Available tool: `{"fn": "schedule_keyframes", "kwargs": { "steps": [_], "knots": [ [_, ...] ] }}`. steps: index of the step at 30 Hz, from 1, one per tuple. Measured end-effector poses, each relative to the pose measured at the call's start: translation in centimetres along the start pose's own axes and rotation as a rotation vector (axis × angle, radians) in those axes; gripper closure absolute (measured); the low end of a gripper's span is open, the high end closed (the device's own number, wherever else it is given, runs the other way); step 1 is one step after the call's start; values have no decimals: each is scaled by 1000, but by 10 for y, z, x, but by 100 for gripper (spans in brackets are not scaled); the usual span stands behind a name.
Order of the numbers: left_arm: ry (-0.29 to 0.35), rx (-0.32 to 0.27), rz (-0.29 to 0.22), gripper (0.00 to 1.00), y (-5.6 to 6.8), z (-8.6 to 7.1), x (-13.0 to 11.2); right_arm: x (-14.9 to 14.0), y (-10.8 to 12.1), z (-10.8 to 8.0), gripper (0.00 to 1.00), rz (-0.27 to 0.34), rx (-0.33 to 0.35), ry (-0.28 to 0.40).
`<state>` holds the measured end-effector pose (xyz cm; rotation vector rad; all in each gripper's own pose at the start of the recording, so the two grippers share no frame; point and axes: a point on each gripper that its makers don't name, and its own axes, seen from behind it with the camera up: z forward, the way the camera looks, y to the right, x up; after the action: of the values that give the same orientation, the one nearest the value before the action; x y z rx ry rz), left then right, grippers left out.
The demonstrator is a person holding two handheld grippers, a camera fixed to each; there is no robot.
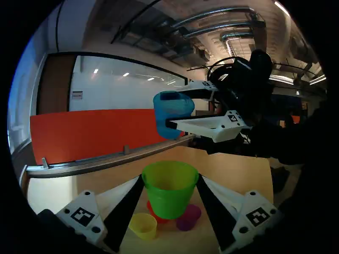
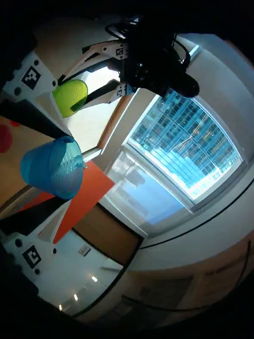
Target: Pour water
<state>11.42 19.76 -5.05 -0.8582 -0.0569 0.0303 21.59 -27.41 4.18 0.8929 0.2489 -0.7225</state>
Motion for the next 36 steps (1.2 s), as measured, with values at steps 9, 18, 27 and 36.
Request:
{"fn": "schedule_keyframes", "kwargs": {
  "steps": [9, 18, 27, 36],
  "knots": [
    [-1, -10, 1, 12, 4, 3, 1, 3, 4, 2, 8, -100, -5, -1],
    [1, -18, 1, 12, 5, 5, 4, 0, 9, 5, 9, -201, -10, -17],
    [4, -25, 5, 12, 8, 6, 7, 9, 15, 7, 9, -264, -20, -2],
    [7, -28, 3, 12, 8, 6, 9, 12, 20, 9, 9, -346, -31, -5]
  ]
}}
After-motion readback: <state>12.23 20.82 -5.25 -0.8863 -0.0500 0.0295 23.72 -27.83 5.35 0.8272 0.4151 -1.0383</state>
